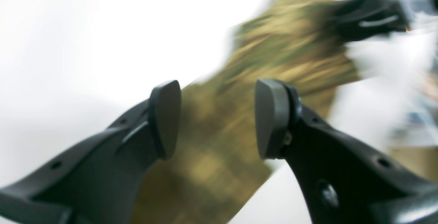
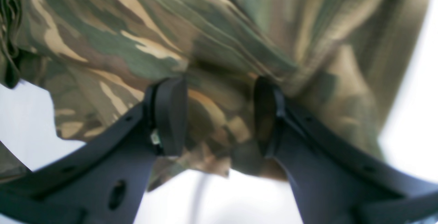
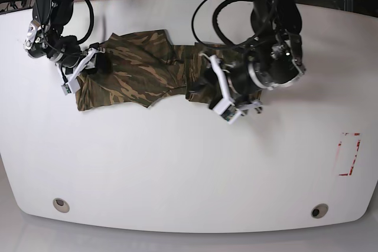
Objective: Fold the T-shirt properly
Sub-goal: 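Grasp the strip end with the left gripper and fold it toward the right gripper, then fold the strip again with both grippers into a compact bundle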
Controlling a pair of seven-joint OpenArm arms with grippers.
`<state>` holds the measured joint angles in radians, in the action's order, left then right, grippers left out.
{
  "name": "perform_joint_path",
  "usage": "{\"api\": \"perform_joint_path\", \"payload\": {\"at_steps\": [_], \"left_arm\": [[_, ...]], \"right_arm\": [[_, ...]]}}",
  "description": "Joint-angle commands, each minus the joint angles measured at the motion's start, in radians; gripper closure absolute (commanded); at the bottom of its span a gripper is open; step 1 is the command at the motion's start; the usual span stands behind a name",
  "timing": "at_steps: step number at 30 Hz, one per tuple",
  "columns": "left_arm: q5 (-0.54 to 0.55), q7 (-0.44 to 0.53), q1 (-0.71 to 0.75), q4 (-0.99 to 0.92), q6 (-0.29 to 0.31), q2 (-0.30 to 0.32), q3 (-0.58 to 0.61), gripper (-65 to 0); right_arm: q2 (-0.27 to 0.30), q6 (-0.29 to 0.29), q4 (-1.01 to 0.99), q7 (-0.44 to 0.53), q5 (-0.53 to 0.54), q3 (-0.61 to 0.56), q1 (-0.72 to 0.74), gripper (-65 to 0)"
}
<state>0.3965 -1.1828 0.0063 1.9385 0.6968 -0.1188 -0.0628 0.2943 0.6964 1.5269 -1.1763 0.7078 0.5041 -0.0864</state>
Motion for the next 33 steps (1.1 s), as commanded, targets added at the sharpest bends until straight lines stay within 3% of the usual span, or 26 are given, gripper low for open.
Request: {"api": "perform_joint_path", "payload": {"at_steps": [1,4,6,11,14,19,27,33], "left_arm": [[0.006,0.017,-0.006,0.008,0.001,0.047,-0.070,-31.8],[0.008,0.017,0.034,-0.006,0.001,0.104,-0.145,-31.4],[0.008,0.019,0.054,-0.029,0.001,0.123,-0.202,-28.2],[0.009,0.019,0.048,-0.166,0.001,0.129,-0.294,-15.1],[0.003,0.020,0.034,-0.222,0.001,0.129,-0.326,-9.7],[0.005,0.020,0.016,-0.258,0.001,0.123,-0.326,-8.3],[0.005,0.020,0.014,-0.258,0.001,0.123,-0.328,-8.3],[0.003,0.020,0.014,-0.264,-0.001,0.124,-0.328,-8.6]], "right_arm": [[0.016,0.002,0.070,-0.004,0.069,0.054,0.030,-30.6],[0.019,0.002,0.088,-0.058,0.155,0.130,0.040,-32.0],[0.024,0.002,0.071,-0.086,0.191,0.198,0.056,-36.3],[0.058,0.002,-0.044,-0.118,0.189,0.293,0.135,-49.9],[0.090,0.002,-0.153,-0.116,0.189,0.299,0.162,-50.9],[0.144,0.002,-0.320,-0.061,0.189,0.290,0.182,-50.9],[0.095,0.002,-0.365,-0.041,0.189,0.210,0.175,-50.9],[-0.008,0.002,-0.216,-0.043,0.192,0.138,0.124,-50.9]]}}
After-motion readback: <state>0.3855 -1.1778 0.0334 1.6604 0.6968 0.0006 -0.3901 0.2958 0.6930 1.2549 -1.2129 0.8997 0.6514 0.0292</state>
